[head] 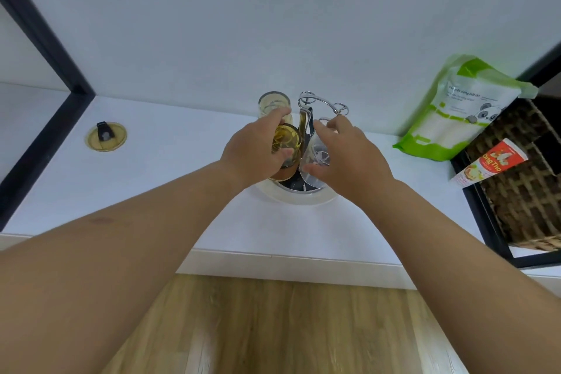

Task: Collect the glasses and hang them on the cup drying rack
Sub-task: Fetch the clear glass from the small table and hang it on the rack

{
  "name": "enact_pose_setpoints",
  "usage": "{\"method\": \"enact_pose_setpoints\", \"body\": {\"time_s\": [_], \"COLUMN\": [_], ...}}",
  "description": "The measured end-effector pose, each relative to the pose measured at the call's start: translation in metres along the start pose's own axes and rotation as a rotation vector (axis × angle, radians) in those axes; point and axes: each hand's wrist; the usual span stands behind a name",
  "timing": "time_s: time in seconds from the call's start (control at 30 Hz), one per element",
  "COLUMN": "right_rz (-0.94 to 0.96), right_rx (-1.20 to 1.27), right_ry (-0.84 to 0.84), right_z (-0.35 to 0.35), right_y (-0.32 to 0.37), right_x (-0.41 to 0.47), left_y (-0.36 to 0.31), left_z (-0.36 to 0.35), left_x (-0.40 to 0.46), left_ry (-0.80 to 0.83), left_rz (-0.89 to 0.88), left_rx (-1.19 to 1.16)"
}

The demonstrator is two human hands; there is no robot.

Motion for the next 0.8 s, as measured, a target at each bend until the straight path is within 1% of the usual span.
{"method": "enact_pose_setpoints", "body": {"time_s": [0.3, 0.5, 0.7, 0.8], "right_rz": [-0.037, -0.062, -0.066, -0.046], "right_rx": [-0.014, 0.0, -0.019, -0.038], "right_ry": [0.054, 0.037, 0.052, 0.059], "right_z": [-0.023, -0.03, -0.029, -0.029], "right_y": [-0.003, -0.002, -0.006, -0.009], "right_x": [0.002, 0.003, 0.002, 0.002], "left_y": [-0.001, -0.003, 0.001, 0.006], "left_z": [-0.003, -0.006, 0.009, 0.017], "left_x": [-0.004, -0.009, -0.005, -0.003], "left_ry": [-0.057, -0.087, -0.001, -0.006], "left_rz": [-0.012, -0.045, -0.148, -0.172], "left_rx": [0.018, 0.036, 0.212, 0.208]}}
Point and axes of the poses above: each hand's wrist, its own x-axis towards the middle knuckle, its own z-axis out of the back of the hand, y = z × x, and after that the axes turned 1 degree about -y, right-handed
